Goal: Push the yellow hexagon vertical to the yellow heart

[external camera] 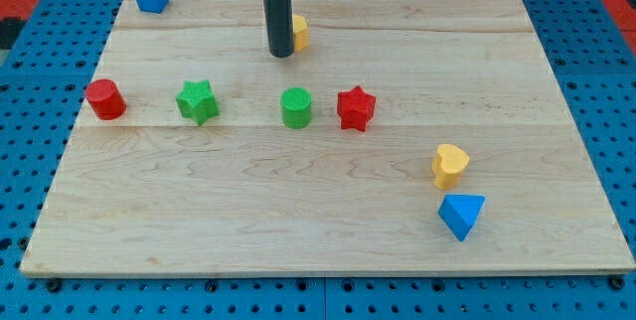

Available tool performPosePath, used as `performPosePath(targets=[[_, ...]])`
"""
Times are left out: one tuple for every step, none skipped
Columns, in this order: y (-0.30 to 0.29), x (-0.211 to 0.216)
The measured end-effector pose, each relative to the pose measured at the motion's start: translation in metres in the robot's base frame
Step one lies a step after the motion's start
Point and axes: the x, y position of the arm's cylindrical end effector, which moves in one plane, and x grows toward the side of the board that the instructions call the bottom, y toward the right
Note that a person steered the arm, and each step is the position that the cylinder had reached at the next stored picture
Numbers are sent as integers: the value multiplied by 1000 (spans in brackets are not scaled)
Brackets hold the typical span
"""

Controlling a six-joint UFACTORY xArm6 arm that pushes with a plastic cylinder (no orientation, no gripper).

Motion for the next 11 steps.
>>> performPosePath(targets=[[-50, -5], [-4, -54], [123, -33], [144, -14], [97, -68], [49, -37], [93, 7], [106, 2], [52, -15], [57, -3], [131, 27]])
